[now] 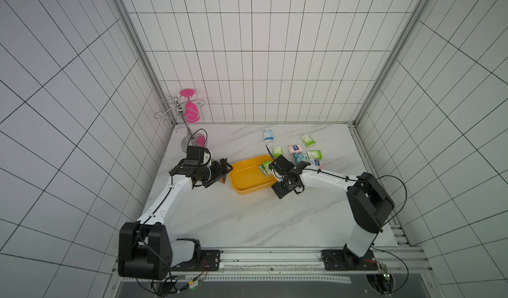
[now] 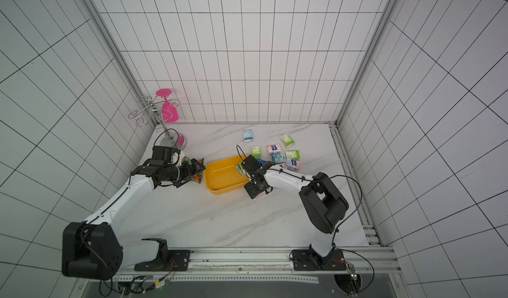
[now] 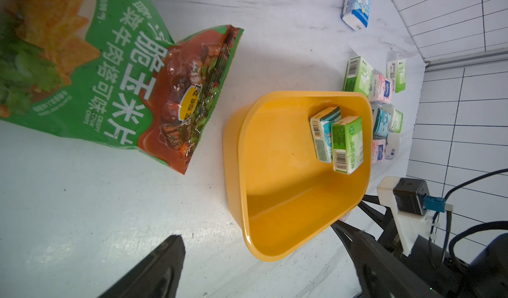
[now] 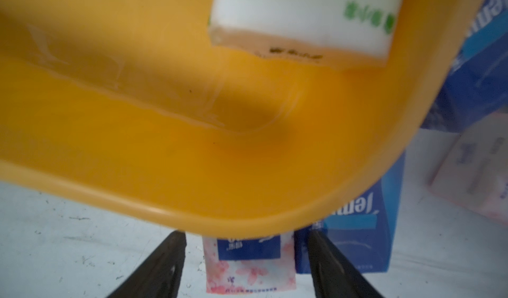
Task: Put the pocket tissues into the storage box
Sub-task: Pick up the pocket tissues from the center of the board.
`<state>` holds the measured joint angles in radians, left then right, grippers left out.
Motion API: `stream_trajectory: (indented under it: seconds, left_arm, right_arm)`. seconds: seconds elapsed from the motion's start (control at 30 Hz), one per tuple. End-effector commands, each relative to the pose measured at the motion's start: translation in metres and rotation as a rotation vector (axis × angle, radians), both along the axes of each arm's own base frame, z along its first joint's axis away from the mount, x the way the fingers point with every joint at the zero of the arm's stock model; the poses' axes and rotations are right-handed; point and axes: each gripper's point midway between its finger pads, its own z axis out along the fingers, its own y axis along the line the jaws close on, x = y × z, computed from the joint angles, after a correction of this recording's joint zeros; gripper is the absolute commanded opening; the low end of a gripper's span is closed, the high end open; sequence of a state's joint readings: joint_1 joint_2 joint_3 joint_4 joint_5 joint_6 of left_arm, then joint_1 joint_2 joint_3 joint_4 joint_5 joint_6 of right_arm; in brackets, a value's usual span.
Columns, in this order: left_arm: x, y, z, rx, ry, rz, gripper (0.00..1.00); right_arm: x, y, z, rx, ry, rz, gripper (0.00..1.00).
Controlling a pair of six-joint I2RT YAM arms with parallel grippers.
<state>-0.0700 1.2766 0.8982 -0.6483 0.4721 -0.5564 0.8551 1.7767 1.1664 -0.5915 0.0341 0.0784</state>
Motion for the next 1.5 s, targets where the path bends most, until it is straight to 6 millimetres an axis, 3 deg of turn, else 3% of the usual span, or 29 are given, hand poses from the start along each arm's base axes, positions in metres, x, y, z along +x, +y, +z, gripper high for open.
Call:
stream_trajectory:
  seconds: [0.0,0.4,0.5,0.7,0.87,1.0,1.23,1.47]
  left_arm:
    - [-0.002,0.001,0.003,0.0,-0.022,-0.006,0.98]
    - [-0.004,0.002,0.001,0.006,-0.026,-0.007,0.98]
    - [-0.005,0.002,0.0,0.009,-0.026,-0.007,0.98]
    - [-0.006,0.002,0.0,0.01,-0.028,-0.012,0.98]
    - [-0.006,0.002,0.001,0.011,-0.032,-0.01,0.98]
    - [-0.007,0.003,0.001,0.016,-0.035,-0.008,0.98]
    - [-0.008,0.003,0.0,0.016,-0.036,-0.009,0.98]
    - [-0.004,0.001,0.0,0.006,-0.036,-0.012,0.98]
  right_arm:
    - [0.002,0.009,0.002,0.019,0.005,0.01,0.73]
    - [-0.012,0.011,0.0,0.005,0.031,0.021,0.68]
    - [-0.015,0.009,-0.008,-0.018,0.04,0.012,0.68]
    - [-0.007,0.01,-0.011,-0.04,0.019,-0.01,0.68]
    - [-0.004,0.012,-0.01,-0.049,0.013,-0.01,0.53]
    - [-0.008,0.009,-0.009,-0.05,0.028,-0.009,0.49]
    - [-0.031,-0.008,0.005,-0.041,0.079,-0.019,0.48]
    - [-0.059,-0.025,0.037,0.024,0.133,-0.083,0.47]
